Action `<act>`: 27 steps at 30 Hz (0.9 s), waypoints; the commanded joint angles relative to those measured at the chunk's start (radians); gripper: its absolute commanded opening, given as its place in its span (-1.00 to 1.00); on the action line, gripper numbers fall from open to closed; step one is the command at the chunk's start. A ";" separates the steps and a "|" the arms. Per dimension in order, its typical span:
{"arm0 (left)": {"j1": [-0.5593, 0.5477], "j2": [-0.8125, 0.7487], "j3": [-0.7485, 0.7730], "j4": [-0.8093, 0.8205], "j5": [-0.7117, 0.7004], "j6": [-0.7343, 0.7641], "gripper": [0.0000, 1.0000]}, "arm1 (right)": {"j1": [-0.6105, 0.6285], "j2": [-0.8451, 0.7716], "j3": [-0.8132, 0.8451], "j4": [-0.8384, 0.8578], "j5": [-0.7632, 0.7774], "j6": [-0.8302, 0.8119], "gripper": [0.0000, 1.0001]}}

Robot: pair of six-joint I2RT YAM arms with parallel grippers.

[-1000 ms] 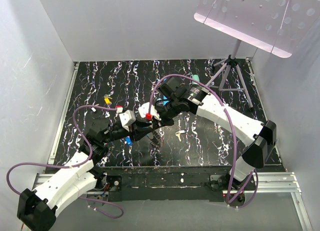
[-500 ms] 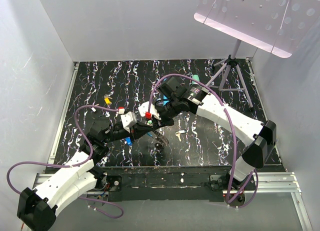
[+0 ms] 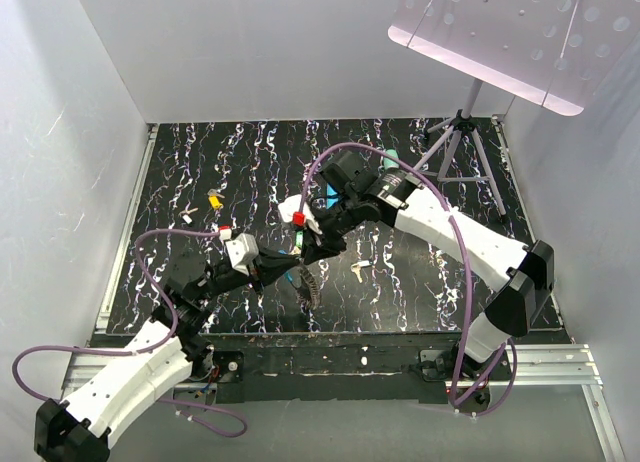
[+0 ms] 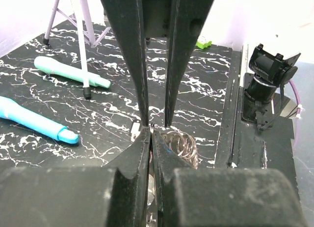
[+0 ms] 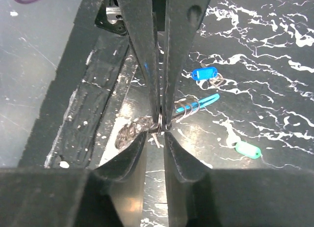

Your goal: Put the keys on the keyring

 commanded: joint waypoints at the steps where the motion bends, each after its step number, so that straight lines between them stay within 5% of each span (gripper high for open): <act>1: -0.003 -0.040 -0.072 0.199 -0.052 -0.119 -1.00 | -0.047 -0.060 -0.013 0.022 -0.140 0.051 -0.35; 10: -0.003 0.005 -0.189 0.552 -0.093 -0.269 -1.00 | -0.165 -0.099 -0.044 0.012 -0.378 0.059 -0.13; 27: -0.003 0.045 -0.192 0.681 -0.077 -0.337 -1.00 | -0.166 -0.002 0.018 0.076 -0.402 0.154 -0.20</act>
